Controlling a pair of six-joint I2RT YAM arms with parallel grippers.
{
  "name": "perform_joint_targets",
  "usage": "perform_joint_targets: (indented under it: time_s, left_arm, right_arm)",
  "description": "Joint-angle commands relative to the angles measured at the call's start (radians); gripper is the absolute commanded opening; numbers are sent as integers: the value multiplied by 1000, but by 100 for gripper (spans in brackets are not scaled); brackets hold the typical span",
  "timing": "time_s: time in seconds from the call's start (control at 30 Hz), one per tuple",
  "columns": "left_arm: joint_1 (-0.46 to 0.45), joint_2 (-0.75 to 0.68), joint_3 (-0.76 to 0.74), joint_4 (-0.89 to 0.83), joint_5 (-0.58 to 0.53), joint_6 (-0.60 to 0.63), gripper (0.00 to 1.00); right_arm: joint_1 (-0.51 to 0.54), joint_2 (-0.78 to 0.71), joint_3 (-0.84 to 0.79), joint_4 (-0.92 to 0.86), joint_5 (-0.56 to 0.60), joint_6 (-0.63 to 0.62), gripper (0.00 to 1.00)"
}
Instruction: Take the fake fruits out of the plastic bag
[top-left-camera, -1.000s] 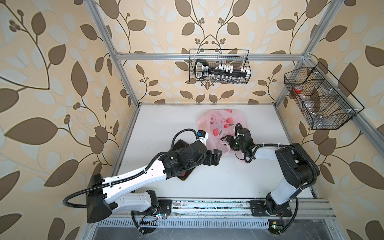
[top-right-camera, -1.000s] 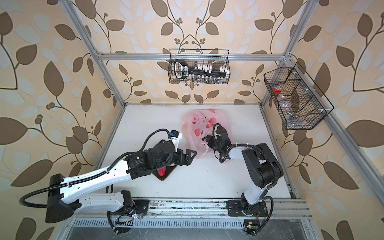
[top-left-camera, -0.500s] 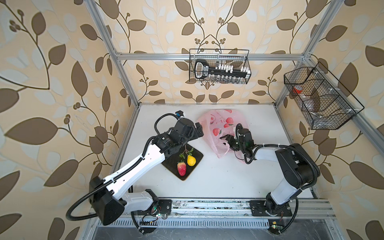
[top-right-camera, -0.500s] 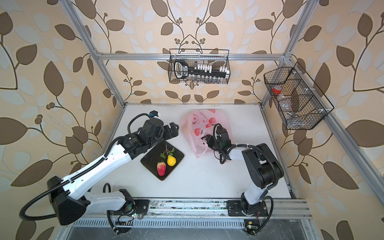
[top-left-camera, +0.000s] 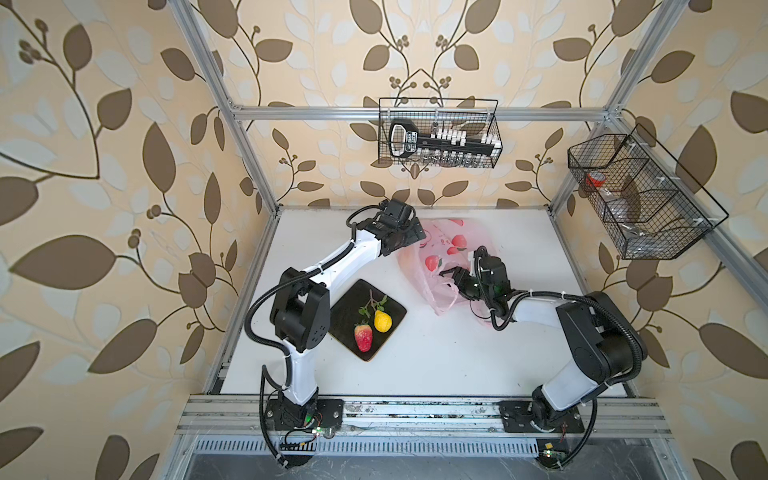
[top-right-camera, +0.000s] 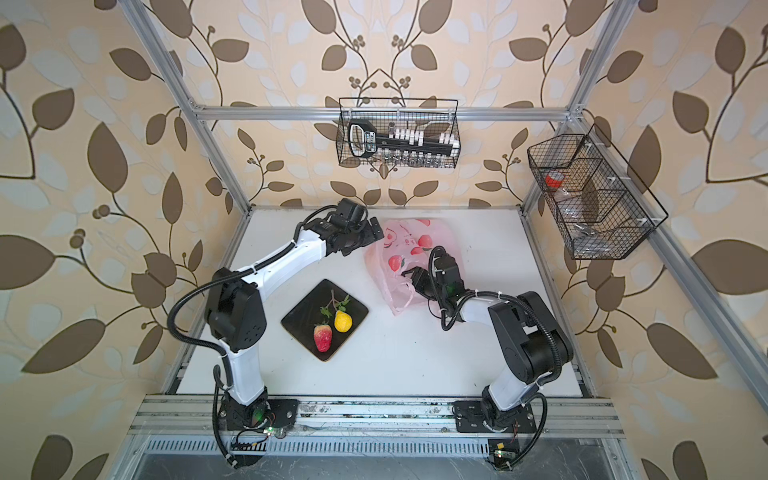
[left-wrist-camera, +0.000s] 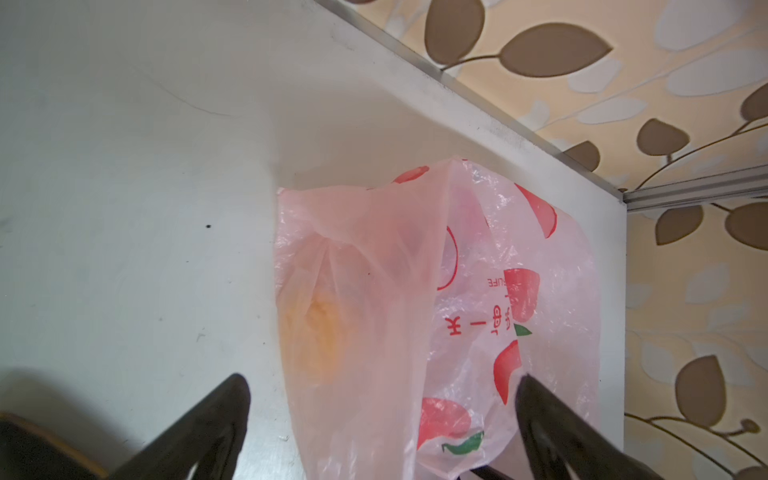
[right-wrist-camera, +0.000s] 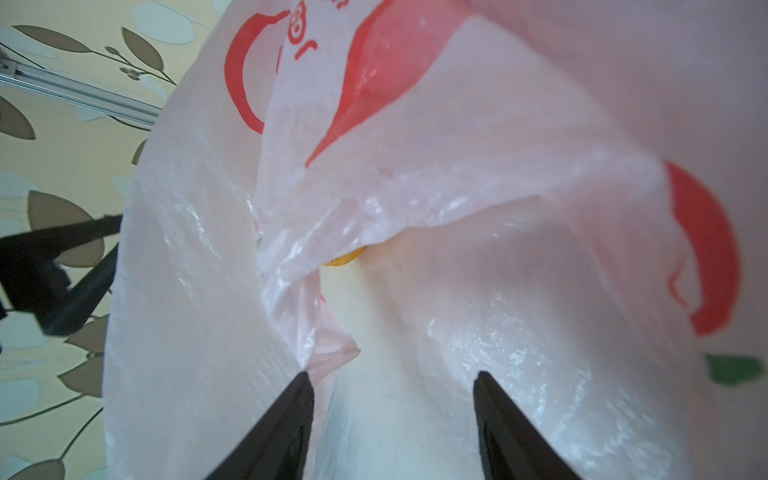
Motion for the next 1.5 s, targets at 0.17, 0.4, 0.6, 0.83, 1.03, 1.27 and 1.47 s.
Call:
perform_joint_targets:
  time_s: [0.17, 0.4, 0.6, 0.83, 1.03, 1.27, 1.47]
  left_arm:
    - [71, 291, 420, -171, 38, 12, 99]
    - [85, 391, 481, -192, 86, -44, 83]
    - [85, 295, 319, -125, 77, -53, 95]
    - [86, 268, 266, -86, 117, -133, 99]
    - [84, 310, 309, -50, 151, -146, 68]
    - [77, 318, 373, -57, 165, -84, 14]
    - [33, 254, 359, -29, 184, -9, 0]
  right_arm:
    - [1, -49, -56, 33, -28, 17, 62]
    - [0, -50, -65, 40, -21, 19, 61]
    - [-13, -47, -65, 45, -27, 15, 61]
    - [-19, -49, -70, 52, -33, 19, 61]
    - [-19, -67, -81, 48, -33, 15, 61]
    - [-22, -45, -80, 57, -45, 18, 59]
    - [-47, -17, -55, 56, -59, 0, 53]
